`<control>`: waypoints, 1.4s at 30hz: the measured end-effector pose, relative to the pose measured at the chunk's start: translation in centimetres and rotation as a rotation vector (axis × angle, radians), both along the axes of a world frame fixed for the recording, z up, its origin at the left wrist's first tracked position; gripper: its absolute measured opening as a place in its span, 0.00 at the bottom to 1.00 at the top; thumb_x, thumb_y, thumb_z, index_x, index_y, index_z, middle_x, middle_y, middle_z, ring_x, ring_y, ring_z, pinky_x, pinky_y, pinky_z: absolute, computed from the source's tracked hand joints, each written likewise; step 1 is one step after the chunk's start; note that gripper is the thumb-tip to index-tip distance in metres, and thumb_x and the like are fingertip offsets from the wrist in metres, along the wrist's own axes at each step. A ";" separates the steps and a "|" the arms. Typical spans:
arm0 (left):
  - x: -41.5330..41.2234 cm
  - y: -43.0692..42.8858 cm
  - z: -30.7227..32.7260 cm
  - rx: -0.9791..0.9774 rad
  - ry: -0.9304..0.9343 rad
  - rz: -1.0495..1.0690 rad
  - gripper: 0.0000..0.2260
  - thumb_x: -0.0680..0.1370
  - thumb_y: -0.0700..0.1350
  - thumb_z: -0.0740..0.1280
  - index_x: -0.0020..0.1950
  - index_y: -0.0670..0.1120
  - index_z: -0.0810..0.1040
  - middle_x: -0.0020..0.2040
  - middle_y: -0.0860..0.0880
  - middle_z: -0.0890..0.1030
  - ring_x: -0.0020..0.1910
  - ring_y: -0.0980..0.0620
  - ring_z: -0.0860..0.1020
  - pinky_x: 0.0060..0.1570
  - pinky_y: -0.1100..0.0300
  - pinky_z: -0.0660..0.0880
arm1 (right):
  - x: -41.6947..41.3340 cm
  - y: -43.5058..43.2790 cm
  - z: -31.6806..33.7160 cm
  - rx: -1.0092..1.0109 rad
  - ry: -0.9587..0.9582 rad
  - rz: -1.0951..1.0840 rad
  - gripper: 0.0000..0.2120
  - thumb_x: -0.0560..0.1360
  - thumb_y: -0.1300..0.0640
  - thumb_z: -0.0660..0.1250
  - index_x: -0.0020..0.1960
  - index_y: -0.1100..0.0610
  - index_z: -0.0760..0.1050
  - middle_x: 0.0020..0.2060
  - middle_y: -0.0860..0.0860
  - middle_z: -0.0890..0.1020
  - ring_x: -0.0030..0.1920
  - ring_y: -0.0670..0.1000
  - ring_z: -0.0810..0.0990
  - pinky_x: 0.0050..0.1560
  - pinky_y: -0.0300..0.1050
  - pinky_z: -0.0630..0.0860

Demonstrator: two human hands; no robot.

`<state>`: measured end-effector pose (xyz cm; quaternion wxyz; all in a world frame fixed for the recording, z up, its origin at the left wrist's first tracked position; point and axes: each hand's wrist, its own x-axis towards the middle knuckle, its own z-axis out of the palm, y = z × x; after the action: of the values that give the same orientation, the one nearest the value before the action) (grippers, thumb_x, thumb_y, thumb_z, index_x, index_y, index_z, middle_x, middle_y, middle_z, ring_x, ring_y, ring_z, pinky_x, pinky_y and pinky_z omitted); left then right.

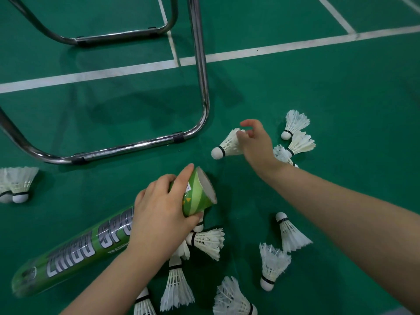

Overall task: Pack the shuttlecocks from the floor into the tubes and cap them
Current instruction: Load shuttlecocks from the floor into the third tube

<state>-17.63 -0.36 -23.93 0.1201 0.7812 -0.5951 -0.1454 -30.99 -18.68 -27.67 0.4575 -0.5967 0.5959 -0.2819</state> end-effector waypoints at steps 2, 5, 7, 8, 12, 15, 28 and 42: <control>0.2 0.1 0.0 0.002 -0.001 0.001 0.42 0.66 0.58 0.72 0.74 0.56 0.53 0.59 0.50 0.72 0.59 0.49 0.70 0.58 0.50 0.67 | -1.0 2.3 1.9 -0.094 0.000 0.074 0.07 0.78 0.60 0.59 0.56 0.54 0.69 0.33 0.46 0.72 0.31 0.43 0.70 0.31 0.32 0.65; 0.0 0.2 0.3 0.000 0.005 0.008 0.42 0.66 0.58 0.72 0.74 0.57 0.53 0.59 0.50 0.72 0.59 0.49 0.69 0.58 0.51 0.66 | -1.8 6.5 4.2 -0.195 0.021 0.279 0.06 0.78 0.59 0.61 0.53 0.50 0.67 0.33 0.47 0.74 0.32 0.44 0.71 0.34 0.38 0.68; -0.3 0.1 0.5 -0.002 -0.001 0.005 0.42 0.66 0.58 0.72 0.74 0.56 0.54 0.58 0.49 0.72 0.58 0.48 0.70 0.57 0.51 0.67 | -1.7 8.6 5.5 -0.148 -0.011 0.393 0.05 0.79 0.58 0.60 0.53 0.50 0.67 0.37 0.46 0.79 0.37 0.45 0.77 0.40 0.39 0.71; -0.5 0.0 0.6 -0.009 -0.009 -0.001 0.41 0.65 0.57 0.73 0.74 0.55 0.56 0.57 0.48 0.73 0.57 0.47 0.71 0.55 0.50 0.68 | -1.5 9.2 5.9 -0.108 -0.026 0.439 0.05 0.79 0.58 0.60 0.53 0.50 0.66 0.39 0.45 0.80 0.40 0.45 0.78 0.42 0.39 0.73; -0.6 -0.2 0.9 -0.021 -0.021 0.011 0.42 0.64 0.56 0.73 0.74 0.54 0.57 0.57 0.47 0.74 0.56 0.46 0.72 0.54 0.49 0.69 | -0.7 8.9 6.9 0.069 -0.077 0.492 0.06 0.79 0.57 0.59 0.48 0.47 0.66 0.41 0.49 0.81 0.40 0.46 0.76 0.46 0.45 0.73; -0.3 -0.2 1.3 -0.044 -0.005 0.023 0.43 0.64 0.55 0.74 0.74 0.55 0.56 0.58 0.48 0.73 0.56 0.46 0.71 0.55 0.48 0.68 | -1.2 8.6 7.0 0.309 -0.208 0.623 0.04 0.79 0.53 0.59 0.50 0.48 0.72 0.46 0.45 0.80 0.47 0.42 0.77 0.54 0.37 0.72; -2.1 -0.9 1.0 0.000 -0.090 -0.162 0.45 0.59 0.54 0.77 0.70 0.55 0.56 0.52 0.45 0.77 0.49 0.43 0.76 0.47 0.47 0.73 | -0.5 6.2 8.0 0.611 0.117 1.281 0.13 0.75 0.61 0.66 0.56 0.67 0.74 0.51 0.59 0.79 0.53 0.52 0.76 0.64 0.49 0.70; -2.7 -8.0 0.8 0.082 -0.040 -0.158 0.43 0.66 0.61 0.70 0.73 0.59 0.48 0.58 0.49 0.71 0.55 0.46 0.71 0.51 0.53 0.70 | -12.1 -5.0 5.1 0.235 -0.078 -0.054 0.05 0.75 0.56 0.65 0.42 0.52 0.79 0.38 0.48 0.82 0.42 0.46 0.80 0.46 0.41 0.71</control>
<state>-20.30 -8.35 -23.11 0.0641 0.7389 -0.6507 -0.1632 -43.12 -23.72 -22.62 0.5396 -0.5112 0.6223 -0.2455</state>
